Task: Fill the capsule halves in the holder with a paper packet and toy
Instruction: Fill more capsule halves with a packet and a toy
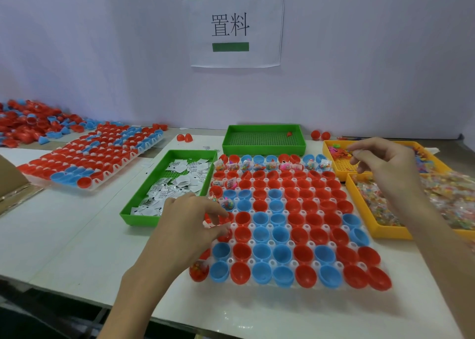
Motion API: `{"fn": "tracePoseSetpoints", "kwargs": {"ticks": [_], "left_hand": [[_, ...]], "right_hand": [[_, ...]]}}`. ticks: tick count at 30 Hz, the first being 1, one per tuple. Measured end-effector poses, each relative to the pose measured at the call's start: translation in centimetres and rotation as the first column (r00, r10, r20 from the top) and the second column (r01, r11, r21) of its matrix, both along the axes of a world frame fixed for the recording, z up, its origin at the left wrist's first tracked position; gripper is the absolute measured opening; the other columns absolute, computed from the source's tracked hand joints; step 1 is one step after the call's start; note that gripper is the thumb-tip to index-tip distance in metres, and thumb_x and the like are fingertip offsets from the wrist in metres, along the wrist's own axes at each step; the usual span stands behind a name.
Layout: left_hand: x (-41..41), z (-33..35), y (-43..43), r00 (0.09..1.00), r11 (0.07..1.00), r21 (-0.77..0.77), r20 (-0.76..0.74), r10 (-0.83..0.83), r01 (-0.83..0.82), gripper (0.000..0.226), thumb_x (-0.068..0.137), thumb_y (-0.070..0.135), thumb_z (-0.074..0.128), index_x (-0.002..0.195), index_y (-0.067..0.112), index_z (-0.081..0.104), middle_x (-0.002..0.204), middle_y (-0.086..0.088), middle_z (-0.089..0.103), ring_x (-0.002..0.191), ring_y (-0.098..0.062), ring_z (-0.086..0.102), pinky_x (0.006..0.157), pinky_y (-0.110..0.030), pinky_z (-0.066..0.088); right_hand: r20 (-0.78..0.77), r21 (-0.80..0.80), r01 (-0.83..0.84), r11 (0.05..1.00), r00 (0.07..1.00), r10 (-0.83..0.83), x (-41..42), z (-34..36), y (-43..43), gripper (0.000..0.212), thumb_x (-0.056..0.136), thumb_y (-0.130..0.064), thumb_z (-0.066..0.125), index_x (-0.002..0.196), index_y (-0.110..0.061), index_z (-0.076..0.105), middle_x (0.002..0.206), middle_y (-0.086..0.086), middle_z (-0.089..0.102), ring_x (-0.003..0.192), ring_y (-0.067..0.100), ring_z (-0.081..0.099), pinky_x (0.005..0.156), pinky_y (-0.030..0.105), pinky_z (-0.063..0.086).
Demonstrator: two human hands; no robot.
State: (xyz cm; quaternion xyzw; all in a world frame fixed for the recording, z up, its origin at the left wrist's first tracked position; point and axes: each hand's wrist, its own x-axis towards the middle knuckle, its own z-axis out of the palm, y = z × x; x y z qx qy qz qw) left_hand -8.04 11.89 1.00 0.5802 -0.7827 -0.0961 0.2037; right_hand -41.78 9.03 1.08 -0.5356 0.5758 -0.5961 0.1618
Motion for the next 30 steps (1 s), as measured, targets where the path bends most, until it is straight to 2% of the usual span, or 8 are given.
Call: {"fn": "tracePoseSetpoints", "kwargs": {"ticks": [5, 9, 14, 17, 20, 23, 25, 30], "left_hand": [[-0.1, -0.1, -0.3, 1.000, 0.999, 0.036, 0.026, -0.010, 0.010, 0.005, 0.082, 0.042, 0.078, 0.082, 0.038, 0.075, 0.073, 0.032, 0.057, 0.091, 0.000, 0.052, 0.097, -0.045, 0.047], [-0.1, -0.6, -0.5, 0.999, 0.998, 0.060, 0.024, -0.022, 0.020, 0.002, 0.084, 0.036, 0.078, 0.086, 0.036, 0.078, 0.070, 0.032, 0.056, 0.088, 0.003, 0.050, 0.099, -0.045, 0.046], [-0.3, -1.0, -0.7, 0.998, 0.998, 0.052, 0.032, -0.047, 0.045, 0.011, 0.085, 0.032, 0.078, 0.096, 0.034, 0.078, 0.072, 0.027, 0.058, 0.083, 0.000, 0.056, 0.098, -0.042, 0.047], [-0.2, -1.4, -1.1, 0.999, 0.998, 0.039, 0.013, -0.041, 0.041, 0.006, 0.084, 0.031, 0.079, 0.087, 0.034, 0.075, 0.072, 0.025, 0.061, 0.083, 0.001, 0.059, 0.097, -0.042, 0.048], [-0.4, -1.8, -1.3, 0.996, 0.999, -0.002, 0.076, -0.042, 0.042, 0.004, 0.085, 0.035, 0.078, 0.083, 0.035, 0.074, 0.070, 0.026, 0.055, 0.083, 0.005, 0.047, 0.096, -0.034, 0.036], [-0.7, -2.1, -1.4, 0.992, 0.999, -0.016, 0.121, -0.045, 0.047, 0.004, 0.086, 0.036, 0.076, 0.083, 0.036, 0.073, 0.077, 0.023, 0.057, 0.087, -0.003, 0.037, 0.088, -0.032, 0.025], [-0.7, -2.2, -1.4, 0.992, 0.998, -0.018, 0.117, -0.054, 0.056, 0.002, 0.087, 0.032, 0.076, 0.086, 0.034, 0.075, 0.077, 0.024, 0.056, 0.091, -0.005, 0.038, 0.086, -0.034, 0.029], [-0.5, -1.9, -1.0, 0.997, 0.998, -0.040, 0.057, -0.048, 0.050, 0.019, 0.084, 0.030, 0.079, 0.101, 0.037, 0.071, 0.069, 0.027, 0.055, 0.090, -0.003, 0.050, 0.095, -0.039, 0.043]], "right_hand": [[0.006, -0.005, -0.012, 1.000, 1.000, 0.012, 0.2, 0.0, 0.0, 0.026, 0.096, -0.007, 0.059, 0.085, -0.026, 0.071, 0.066, -0.011, 0.067, 0.056, 0.000, 0.056, 0.052, 0.011, 0.047], [-0.004, -0.003, -0.009, 1.000, 1.000, 0.009, 0.3, 0.0, 0.0, 0.026, 0.096, -0.007, 0.059, 0.084, -0.027, 0.071, 0.072, -0.004, 0.068, 0.056, -0.001, 0.057, 0.053, 0.011, 0.049], [-0.002, 0.010, -0.007, 1.000, 1.000, 0.007, 0.3, -0.1, 0.0, 0.021, 0.096, -0.006, 0.059, 0.088, -0.020, 0.073, 0.073, -0.001, 0.067, 0.055, -0.001, 0.056, 0.050, 0.010, 0.046], [0.001, 0.012, 0.000, 1.000, 1.000, 0.000, 0.3, -0.1, 0.0, 0.022, 0.096, -0.007, 0.059, 0.087, -0.022, 0.073, 0.071, -0.004, 0.067, 0.056, -0.001, 0.056, 0.049, 0.010, 0.046], [0.001, 0.017, -0.004, 1.000, 1.000, 0.004, 0.3, 0.0, 0.0, 0.026, 0.096, -0.007, 0.059, 0.085, -0.027, 0.071, 0.067, -0.011, 0.067, 0.057, -0.001, 0.057, 0.052, 0.010, 0.048], [-0.006, 0.018, -0.002, 1.000, 1.000, 0.002, 0.3, 0.0, 0.1, 0.026, 0.096, -0.008, 0.058, 0.085, -0.027, 0.071, 0.067, -0.014, 0.067, 0.057, -0.002, 0.057, 0.050, 0.010, 0.047], [-0.004, 0.017, 0.001, 1.000, 1.000, -0.001, 0.3, 0.0, 0.2, 0.025, 0.096, -0.009, 0.058, 0.086, -0.027, 0.071, 0.067, -0.014, 0.067, 0.056, -0.002, 0.057, 0.047, 0.009, 0.044], [0.001, 0.008, 0.005, 1.000, 1.000, -0.005, 0.2, -0.1, 0.1, 0.025, 0.096, -0.009, 0.058, 0.086, -0.027, 0.072, 0.067, -0.014, 0.067, 0.056, -0.002, 0.057, 0.047, 0.008, 0.043]]}}
